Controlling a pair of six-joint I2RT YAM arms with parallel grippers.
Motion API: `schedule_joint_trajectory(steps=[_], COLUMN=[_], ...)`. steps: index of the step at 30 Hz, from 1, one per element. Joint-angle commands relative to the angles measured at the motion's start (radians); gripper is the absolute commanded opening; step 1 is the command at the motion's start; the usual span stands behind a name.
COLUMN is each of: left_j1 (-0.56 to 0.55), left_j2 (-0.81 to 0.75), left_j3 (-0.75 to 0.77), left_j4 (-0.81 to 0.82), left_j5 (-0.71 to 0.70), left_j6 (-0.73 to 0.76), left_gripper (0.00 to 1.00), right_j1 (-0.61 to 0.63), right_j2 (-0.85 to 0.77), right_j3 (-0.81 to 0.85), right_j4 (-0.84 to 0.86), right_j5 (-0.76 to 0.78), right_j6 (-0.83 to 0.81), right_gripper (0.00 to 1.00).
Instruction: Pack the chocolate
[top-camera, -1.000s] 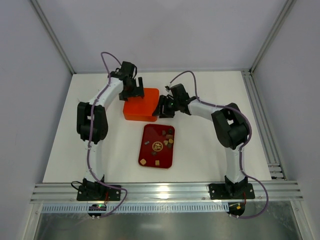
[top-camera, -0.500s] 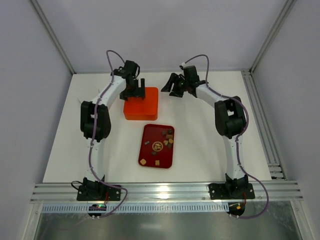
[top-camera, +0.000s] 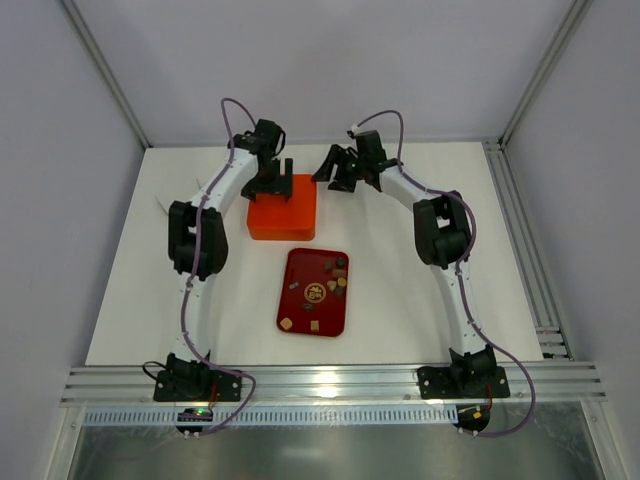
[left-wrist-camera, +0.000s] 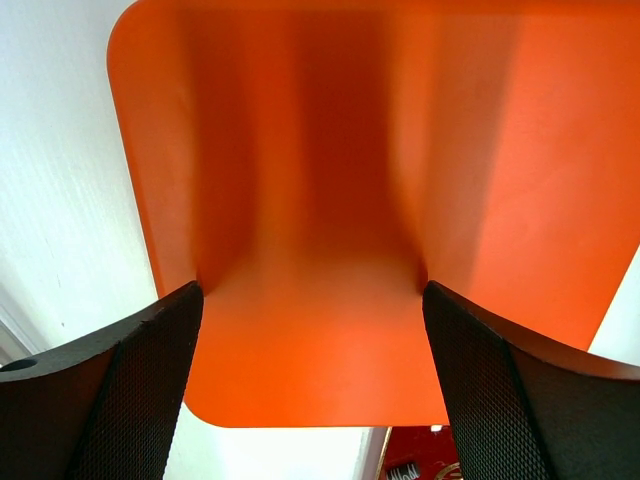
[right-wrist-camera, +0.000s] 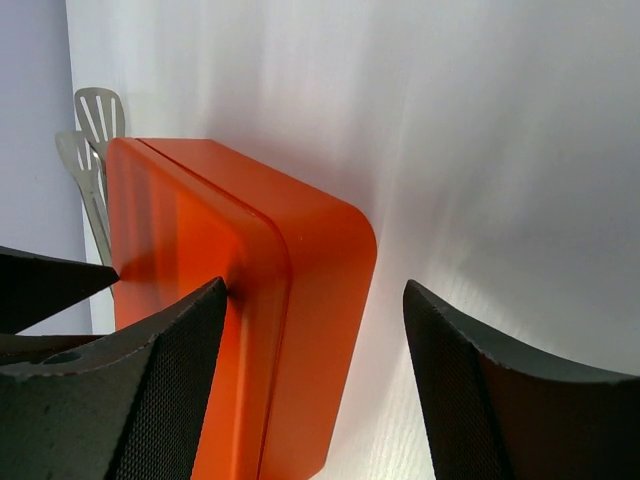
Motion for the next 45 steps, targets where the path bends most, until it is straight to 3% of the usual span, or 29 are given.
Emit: schedule_joint_trajectory(steps=[1,8,30,45], left_j1=[-0.001,-0.015,-0.044,-0.047], left_j2=[0.097,0.141,0.223,0.250], left_j3=[-0.012,0.073,0.181,0.204], left_j4=[-0.100,-0.154,-0.240,-0.260], left_j5=[0.037,0.019,-0.016,0.008], left_j6=[0.000,0.008,0.015,0.020], left_gripper=[0.89,0.89,0.89,0.89], right_j1=[0.008,0.040,0.059,0.080], right_j2=[0.009,0.068,0.133,0.214], right_j3=[0.074,0.186,0.207,0.385], right_j4=[-0.029,-0.203,-0.332,-0.556], right_j5=[-0.006,0.079,0.111,0.165], right_j6=[-0.008,-0.070,-0.016,-0.027], right_gripper=[0.72,0.67,0.38,0.32])
